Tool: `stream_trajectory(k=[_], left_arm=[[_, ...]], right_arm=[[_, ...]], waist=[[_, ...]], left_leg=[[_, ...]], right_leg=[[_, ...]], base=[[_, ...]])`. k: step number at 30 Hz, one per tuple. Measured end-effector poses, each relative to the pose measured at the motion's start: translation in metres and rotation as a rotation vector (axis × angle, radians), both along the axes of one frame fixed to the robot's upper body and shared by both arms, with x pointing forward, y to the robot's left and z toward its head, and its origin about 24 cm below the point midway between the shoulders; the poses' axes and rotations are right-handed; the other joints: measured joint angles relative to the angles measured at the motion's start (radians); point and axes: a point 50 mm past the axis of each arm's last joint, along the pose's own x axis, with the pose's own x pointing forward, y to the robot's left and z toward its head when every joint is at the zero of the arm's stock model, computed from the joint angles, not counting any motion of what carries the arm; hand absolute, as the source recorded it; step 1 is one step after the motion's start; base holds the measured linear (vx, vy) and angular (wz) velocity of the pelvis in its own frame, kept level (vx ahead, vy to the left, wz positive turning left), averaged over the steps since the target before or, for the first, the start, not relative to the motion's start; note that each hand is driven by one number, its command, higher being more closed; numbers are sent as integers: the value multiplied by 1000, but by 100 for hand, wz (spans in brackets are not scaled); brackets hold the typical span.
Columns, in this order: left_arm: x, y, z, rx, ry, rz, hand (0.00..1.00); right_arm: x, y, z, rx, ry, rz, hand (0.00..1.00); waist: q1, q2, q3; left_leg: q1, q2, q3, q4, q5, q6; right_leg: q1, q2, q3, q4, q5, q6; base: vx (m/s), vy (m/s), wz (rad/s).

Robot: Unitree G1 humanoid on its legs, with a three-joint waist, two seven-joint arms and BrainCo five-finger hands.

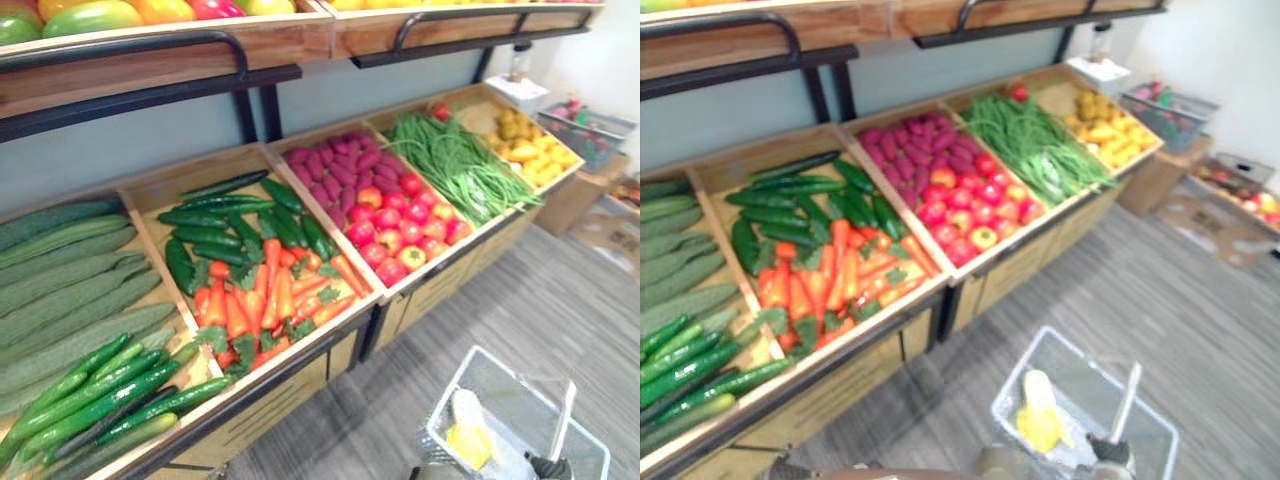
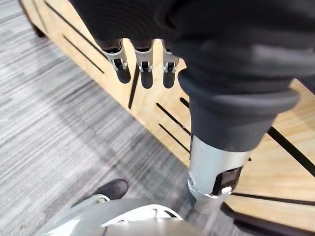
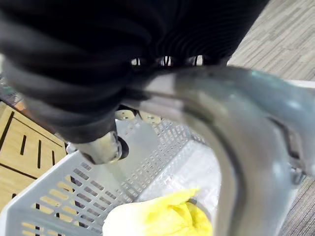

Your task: Pick vegetable in the basket

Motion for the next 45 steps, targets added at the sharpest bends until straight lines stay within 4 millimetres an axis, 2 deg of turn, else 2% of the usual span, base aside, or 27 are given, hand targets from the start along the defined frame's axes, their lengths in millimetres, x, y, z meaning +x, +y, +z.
stream_trajectory(k=[1, 3, 4, 5, 6, 8, 10, 13, 14, 15, 16, 18, 19, 21, 24, 28, 30, 31, 33, 34, 35, 36, 37, 39, 41, 42, 45], left_arm=[[0, 3, 0, 2, 1, 25, 0], [-4, -7, -4, -33, 11, 62, 0], [-4, -11, -6, -45, 12, 73, 0], [-6, -13, -7, -59, 3, 124, 0], [-6, -17, -8, -85, -2, 184, 0], [-4, -19, -9, -107, -27, 267, 0], [-10, -15, -8, -123, -59, 412, 0], [-24, -13, -9, -122, -64, 561, 0], [-26, -14, -9, -120, -63, 583, 0], [-26, -15, -9, -122, -64, 588, 0], [-25, -17, -10, -130, -69, 604, 0], [-28, -20, -11, -136, -52, 605, 0], [-29, -21, -12, -140, -44, 602, 0], [-28, -20, -11, -133, -43, 587, 0], [-23, -15, -10, -120, -40, 526, 0], [-14, -11, -9, -103, -40, 441, 0], [-10, -10, -8, -99, -36, 381, 0], [-9, -10, -8, -95, -34, 362, 0], [-3, -6, -6, -67, -30, 270, 0], [-1, -4, -5, -60, -33, 262, 0], [2, 2, -3, -45, -42, 255, 0], [7, 7, -1, -32, -54, 245, 0], [13, 13, 2, -15, -64, 226, 0], [18, 20, 5, 8, -75, 202, 0], [28, 23, 9, 27, -95, 157, 0], [31, 24, 10, 34, -109, 144, 0], [41, 8, 9, 0, -138, 58, 0]], right_arm=[[-6, 1, -3, 16, 18, -28, 100], [-10, -4, -2, 12, 12, -75, 100], [-11, -6, -1, 11, 6, -92, 100], [-16, -7, -2, 19, 9, -126, 100], [-22, -10, -2, 21, 11, -168, 100], [-34, -11, -3, 29, 25, -219, 100], [-48, -8, -6, 37, 54, -249, 100], [-51, -2, -8, 51, 61, -253, 100], [-51, 1, -9, 58, 59, -253, 100], [-51, 2, -9, 58, 55, -253, 100], [-47, 5, -9, 57, 33, -255, 100], [-47, 3, -8, 54, 27, -270, 100], [-46, -1, -7, 49, 29, -269, 100], [-42, -1, -8, 60, 32, -266, 100], [-30, 3, -10, 81, 16, -258, 100], [-24, 6, -10, 96, 7, -251, 100], [-21, 7, -10, 97, 3, -243, 100], [-18, 7, -10, 97, 0, -235, 100], [-6, 12, -10, 102, -11, -182, 100], [-4, 15, -10, 108, -13, -174, 100], [-2, 19, -11, 117, -14, -163, 100], [-2, 23, -13, 129, -13, -163, 100], [-1, 28, -14, 143, -12, -156, 100], [3, 31, -14, 143, -14, -126, 100], [3, 31, -14, 139, -14, -122, 100], [1, 31, -14, 141, -7, -122, 100], [-2, 17, -11, 119, -11, -144, 100]], waist=[[2, -15, 2], [5, 26, -1], [3, 30, 1], [7, 36, -1], [8, 57, -1], [3, 68, -4], [4, 79, -13], [12, 85, -31], [14, 80, -29], [16, 75, -29], [19, 53, -26], [18, 54, -25], [15, 67, -27], [8, 72, -31], [3, 71, -31], [1, 39, -20], [-1, 23, -9], [-3, 26, -6], [-4, 42, -2], [-3, 41, -1], [-4, 41, 0], [-8, 42, 7], [-7, 20, 12], [-7, 5, 21], [-8, -1, 19], [-9, -19, 17], [-12, 31, 14]], left_leg=[[-5, 10, -46, -10, -5, -23], [-19, 74, -84, -80, 29, -74], [-22, 84, -99, -101, 49, -93], [-25, 94, -137, -134, 81, -111], [-32, 120, -177, -143, 103, -110], [-50, 136, -193, -139, 152, -105], [-75, 155, -208, -142, 195, -134], [-120, 152, -226, -149, 243, -112], [-129, 142, -190, -149, 264, -83], [-133, 137, -140, -149, 266, -55], [-164, 148, 70, -31, 215, 24], [-160, 152, 197, 83, 163, 14], [-154, 132, 224, 75, 148, 4], [-153, 85, 205, -13, 181, -15], [-125, 24, 207, -154, 244, -4], [-104, -19, 198, -160, 217, 0], [-77, -44, 181, -160, 180, 1], [-67, -44, 180, -160, 174, 0], [-44, -18, 179, -160, 159, -5], [-40, -12, 177, -160, 156, -7], [-31, 2, 169, -160, 151, -9], [-27, 13, 157, -159, 145, -6], [-27, 18, 155, -157, 143, -4], [-24, 24, 155, -153, 145, -7], [-13, 25, 156, -153, 155, -26], [1, 13, 154, -153, 154, -32], [4, 43, 155, -153, 152, -57]], right_leg=[[26, 16, 65, -41, 5, 30], [34, 88, 96, -63, -45, 18], [34, 103, 105, -60, -73, 20], [39, 119, 96, -56, -141, 16], [40, 133, 34, -40, -164, -2], [56, 141, -32, -20, -189, -17], [83, 150, -114, -7, -216, -32], [107, 143, -212, -9, -233, -42], [122, 127, -250, -9, -239, -46], [128, 115, -270, -10, -239, -47], [148, 66, -316, -14, -237, -44], [182, 35, -338, -38, -228, -30], [200, 28, -344, -68, -216, -11], [193, 27, -337, -108, -194, 2], [195, 25, -315, -190, -137, 13], [231, 1, -291, -215, -116, 15], [240, -29, -271, -160, -129, -11], [231, -35, -255, -126, -126, -17], [162, -25, -190, 23, -74, -85], [145, -22, -175, 56, -56, -88], [120, -14, -139, 108, -24, -75], [108, 0, -99, 118, -35, -68], [105, 13, -71, 78, -73, -59], [85, 34, -61, 22, -94, -59], [70, 57, -45, -82, -61, -34], [77, 56, -44, -123, -40, -7], [119, 103, -46, -207, -48, 0]], base=[[59, -456, 91], [53, -442, 76], [34, -375, 66], [21, -354, 83], [36, -380, 92], [41, -253, 107], [3, -173, 117], [-23, -75, 101], [-23, 3, 70], [-6, 62, 102], [26, 76, 73], [64, 125, 67], [57, 161, 55], [22, 162, 40], [49, 169, 14], [112, 124, 10], [124, 96, 10], [126, 78, 1], [124, 79, -6], [116, 44, -6], [133, -11, 7], [156, -46, 8], [123, -74, 7], [89, -113, 0], [82, -162, 6], [104, -165, 0], [132, -168, -20]])
